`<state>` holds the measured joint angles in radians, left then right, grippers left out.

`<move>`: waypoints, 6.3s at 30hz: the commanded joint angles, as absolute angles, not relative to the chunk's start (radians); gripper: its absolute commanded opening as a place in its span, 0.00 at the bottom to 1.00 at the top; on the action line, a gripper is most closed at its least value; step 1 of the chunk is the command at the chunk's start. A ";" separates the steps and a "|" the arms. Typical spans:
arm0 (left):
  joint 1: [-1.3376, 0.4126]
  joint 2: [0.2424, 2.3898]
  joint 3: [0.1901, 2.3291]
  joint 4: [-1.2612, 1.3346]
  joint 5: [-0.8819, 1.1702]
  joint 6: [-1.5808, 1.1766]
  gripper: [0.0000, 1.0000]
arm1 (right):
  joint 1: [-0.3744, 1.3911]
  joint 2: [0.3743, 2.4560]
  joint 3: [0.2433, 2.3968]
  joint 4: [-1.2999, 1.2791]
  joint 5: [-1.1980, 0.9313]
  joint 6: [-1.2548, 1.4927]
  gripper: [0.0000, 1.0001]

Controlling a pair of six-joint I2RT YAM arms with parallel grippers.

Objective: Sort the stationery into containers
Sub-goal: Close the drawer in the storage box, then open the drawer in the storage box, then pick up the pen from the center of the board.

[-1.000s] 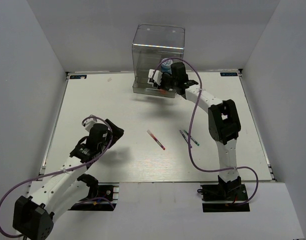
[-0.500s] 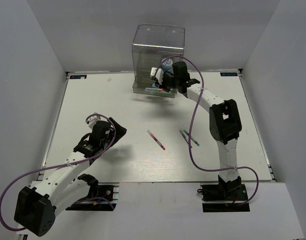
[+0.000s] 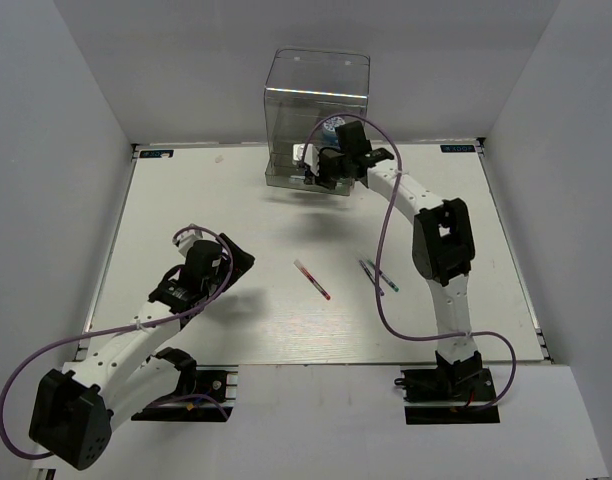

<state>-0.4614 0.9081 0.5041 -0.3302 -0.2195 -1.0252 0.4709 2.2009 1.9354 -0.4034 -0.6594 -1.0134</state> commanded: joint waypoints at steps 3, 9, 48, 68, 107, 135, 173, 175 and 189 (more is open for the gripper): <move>-0.460 0.887 0.526 -0.322 -0.210 -1.014 1.00 | 0.471 2.264 1.934 -0.301 -0.523 -0.951 0.00; -0.460 0.877 0.526 -0.331 -0.210 -1.014 1.00 | 0.469 2.261 1.922 -0.273 -0.517 -0.928 0.00; -0.460 1.609 0.891 0.293 -0.025 -1.035 0.53 | 0.430 1.920 1.416 0.130 -0.491 -0.629 0.72; -0.420 2.356 1.471 0.646 0.034 -1.401 0.54 | 0.295 1.480 0.923 0.049 -0.518 -0.387 0.28; -0.420 2.395 1.405 0.724 0.024 -1.428 0.00 | 0.247 1.497 0.923 0.017 -0.572 -0.403 0.37; -0.428 1.996 1.057 0.620 0.141 -1.249 0.77 | 0.265 1.491 0.902 -0.232 -0.522 -0.541 0.32; -0.439 1.258 0.719 -0.331 -0.054 -0.997 0.91 | 0.406 1.664 0.789 -0.164 -0.071 -0.541 0.16; -0.448 1.258 0.719 -0.321 -0.028 -1.015 0.90 | 0.414 1.664 0.767 -0.140 -0.046 -0.554 0.10; -0.457 1.469 0.879 -0.414 0.104 -1.103 0.70 | 0.436 1.773 1.300 -0.155 -0.357 -0.831 0.00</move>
<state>-0.4446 1.4330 0.8154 -0.3763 0.0387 -1.0824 0.4210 1.7615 1.1347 -0.1780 -0.2222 -0.7055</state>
